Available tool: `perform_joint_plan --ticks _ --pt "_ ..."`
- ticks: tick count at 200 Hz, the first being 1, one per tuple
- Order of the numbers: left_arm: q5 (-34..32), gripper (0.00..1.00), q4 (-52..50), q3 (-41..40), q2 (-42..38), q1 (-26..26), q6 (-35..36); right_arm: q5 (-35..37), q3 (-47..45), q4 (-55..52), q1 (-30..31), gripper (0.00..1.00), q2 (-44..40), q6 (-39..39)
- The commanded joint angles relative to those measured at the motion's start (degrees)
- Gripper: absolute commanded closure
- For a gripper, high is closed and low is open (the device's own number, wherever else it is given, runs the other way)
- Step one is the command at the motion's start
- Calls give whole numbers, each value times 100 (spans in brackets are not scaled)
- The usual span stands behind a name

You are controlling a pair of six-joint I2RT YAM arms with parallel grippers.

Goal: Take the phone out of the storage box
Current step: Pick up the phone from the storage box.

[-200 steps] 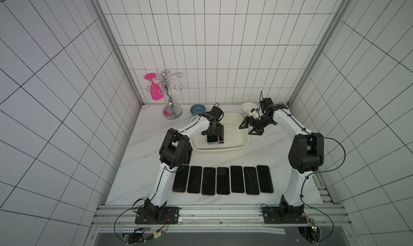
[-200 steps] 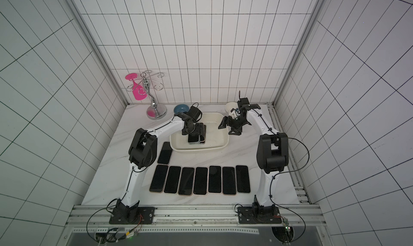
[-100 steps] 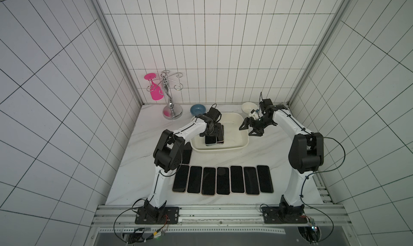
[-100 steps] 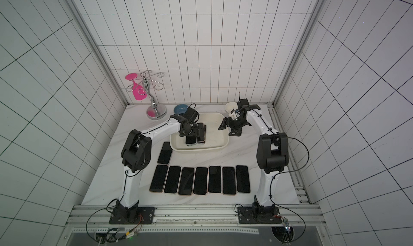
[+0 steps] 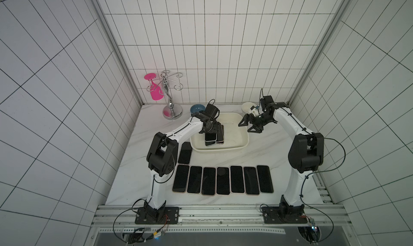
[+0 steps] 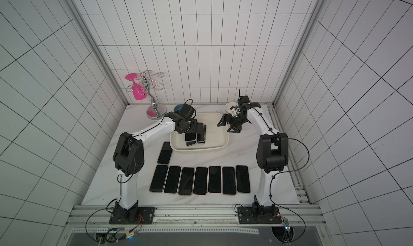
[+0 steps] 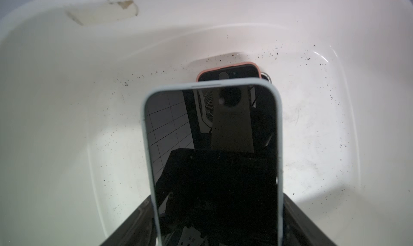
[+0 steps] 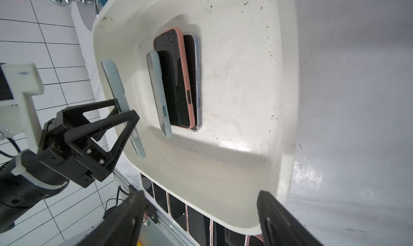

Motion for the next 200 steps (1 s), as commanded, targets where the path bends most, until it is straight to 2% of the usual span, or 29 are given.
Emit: perform_joint_plan --ticks 1,28,56,84,114,145,200 --pt "238 36 143 50 -371 -138 170 -715 173 476 4 17 212 195" --pt "801 39 234 -302 -793 -287 373 -1523 602 1055 39 19 809 711" --pt "1214 40 239 -621 -1143 -354 433 -1877 1233 1247 215 24 1426 1124" --pt "1364 41 261 -755 -1312 -386 462 -2015 1626 1239 485 26 1776 1139" --pt "1338 42 244 -738 -1265 -396 480 -2077 1333 1249 704 26 1649 1065" --pt "1316 43 235 -729 -1158 -395 483 -1856 929 1543 625 25 1348 1119" --pt "1294 43 269 -747 -1074 -387 504 -2218 795 1333 752 28 1171 836"
